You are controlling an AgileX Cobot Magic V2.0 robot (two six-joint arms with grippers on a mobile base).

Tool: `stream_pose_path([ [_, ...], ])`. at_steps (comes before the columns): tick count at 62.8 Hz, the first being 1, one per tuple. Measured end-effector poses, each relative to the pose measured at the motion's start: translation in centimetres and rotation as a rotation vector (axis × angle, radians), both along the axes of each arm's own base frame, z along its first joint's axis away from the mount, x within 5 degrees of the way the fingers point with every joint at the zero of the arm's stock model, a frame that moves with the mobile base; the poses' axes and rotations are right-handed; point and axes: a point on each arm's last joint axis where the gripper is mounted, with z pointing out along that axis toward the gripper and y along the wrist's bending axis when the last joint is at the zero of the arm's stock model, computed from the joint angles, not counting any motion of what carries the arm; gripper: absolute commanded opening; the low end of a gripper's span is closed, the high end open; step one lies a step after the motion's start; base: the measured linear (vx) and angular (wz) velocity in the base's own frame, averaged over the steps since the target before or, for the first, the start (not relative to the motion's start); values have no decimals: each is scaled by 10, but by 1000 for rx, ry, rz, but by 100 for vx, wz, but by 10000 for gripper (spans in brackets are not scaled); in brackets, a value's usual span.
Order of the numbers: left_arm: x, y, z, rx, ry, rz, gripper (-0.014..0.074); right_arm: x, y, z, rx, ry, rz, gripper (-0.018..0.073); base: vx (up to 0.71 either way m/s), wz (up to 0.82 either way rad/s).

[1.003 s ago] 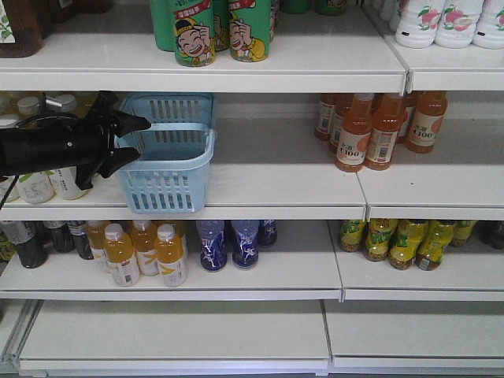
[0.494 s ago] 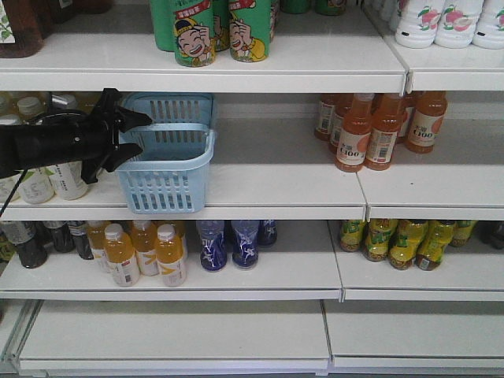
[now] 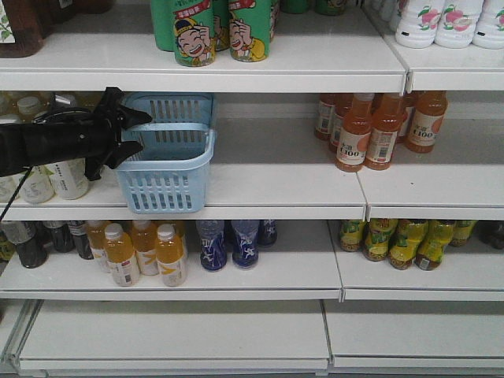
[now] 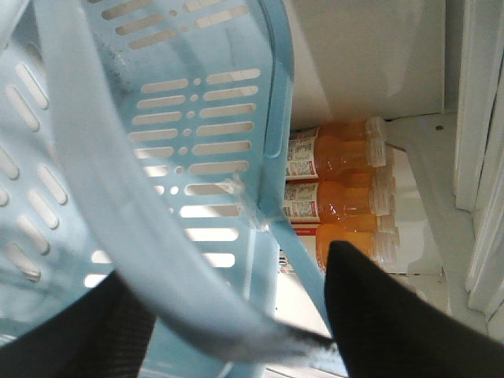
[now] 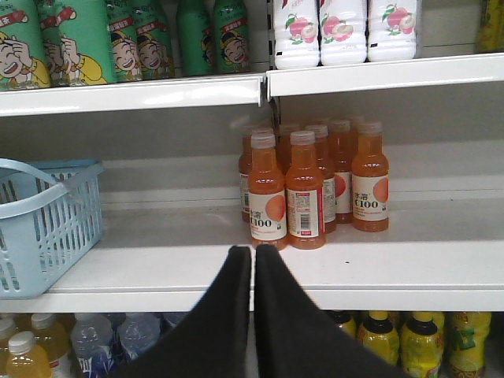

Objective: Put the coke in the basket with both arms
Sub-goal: 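Lift the basket off the shelf by its handle with the left gripper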

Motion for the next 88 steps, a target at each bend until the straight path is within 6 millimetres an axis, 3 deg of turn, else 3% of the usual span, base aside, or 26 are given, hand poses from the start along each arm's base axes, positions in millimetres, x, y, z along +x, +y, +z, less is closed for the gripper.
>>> stream_pose_path([
  [9,1,0,0,0,-2,0,340,0,0,0,0,0,0,-2,0,0],
  [28,1,-1,3,11,-42,-17,-9,0,0,0,0,0,0,-2,0,0],
  [51,-10,-14,8,-9,-98,-233,-8,0,0,0,0,0,0,-2,0,0],
  [65,-36,-30,16,68,-70,-513,-8,0,0,0,0,0,0,-2,0,0],
  [77,-67,-54,41,178,-43,-725,-8,0,0,0,0,0,0,-2,0,0],
  [88,-105,-79,78,212,-98,-842,-8,0,0,0,0,0,0,-2,0,0],
])
